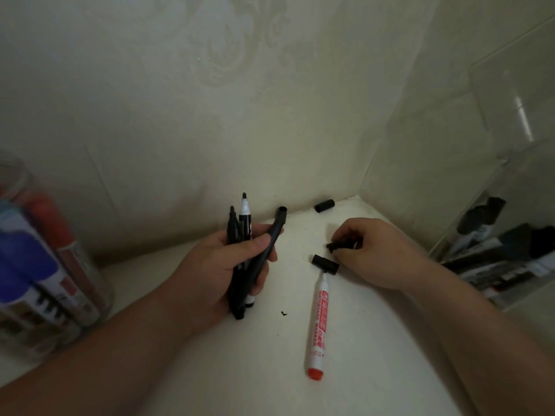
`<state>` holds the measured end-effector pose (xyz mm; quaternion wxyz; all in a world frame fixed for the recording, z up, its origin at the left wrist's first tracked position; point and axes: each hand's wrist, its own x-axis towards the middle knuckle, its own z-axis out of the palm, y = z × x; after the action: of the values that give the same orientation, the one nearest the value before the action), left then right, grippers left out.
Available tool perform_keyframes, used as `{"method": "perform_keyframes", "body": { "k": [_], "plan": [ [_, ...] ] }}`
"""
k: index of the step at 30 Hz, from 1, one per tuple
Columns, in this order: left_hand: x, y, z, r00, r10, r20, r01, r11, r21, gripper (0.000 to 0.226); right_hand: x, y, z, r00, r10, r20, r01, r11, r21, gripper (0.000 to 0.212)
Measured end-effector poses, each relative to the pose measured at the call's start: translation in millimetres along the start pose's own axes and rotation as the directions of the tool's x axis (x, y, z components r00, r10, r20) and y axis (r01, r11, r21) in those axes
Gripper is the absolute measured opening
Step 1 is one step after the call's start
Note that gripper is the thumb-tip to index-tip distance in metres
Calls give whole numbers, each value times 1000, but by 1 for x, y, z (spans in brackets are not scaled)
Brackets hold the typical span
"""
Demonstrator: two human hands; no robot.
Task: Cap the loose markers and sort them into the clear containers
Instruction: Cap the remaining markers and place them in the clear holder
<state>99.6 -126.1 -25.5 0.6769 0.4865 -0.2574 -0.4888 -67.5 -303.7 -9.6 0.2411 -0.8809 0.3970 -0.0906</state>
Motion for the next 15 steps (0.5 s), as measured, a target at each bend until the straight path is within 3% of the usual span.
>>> {"method": "perform_keyframes", "body": {
  "k": [6,8,12,15],
  "plan": [
    [2,-2,-2,1000,-11,-4,11,1000,14,38,-9,-3,-11,993,-4,117,2,1000,18,21],
    [3,-3,-4,1000,-15,-4,15,999,29,37,-10,-6,-16,998,-10,63,11,1000,-8,22],
    [3,-3,-5,1000,-6,15,5,999,36,25,3,-16,-20,981,-29,-191,16,998,-69,21],
    [3,-2,-4,1000,2,31,-2,1000,-15,32,29,-24,-18,981,-113,-159,71,966,-250,33]
  ]
}}
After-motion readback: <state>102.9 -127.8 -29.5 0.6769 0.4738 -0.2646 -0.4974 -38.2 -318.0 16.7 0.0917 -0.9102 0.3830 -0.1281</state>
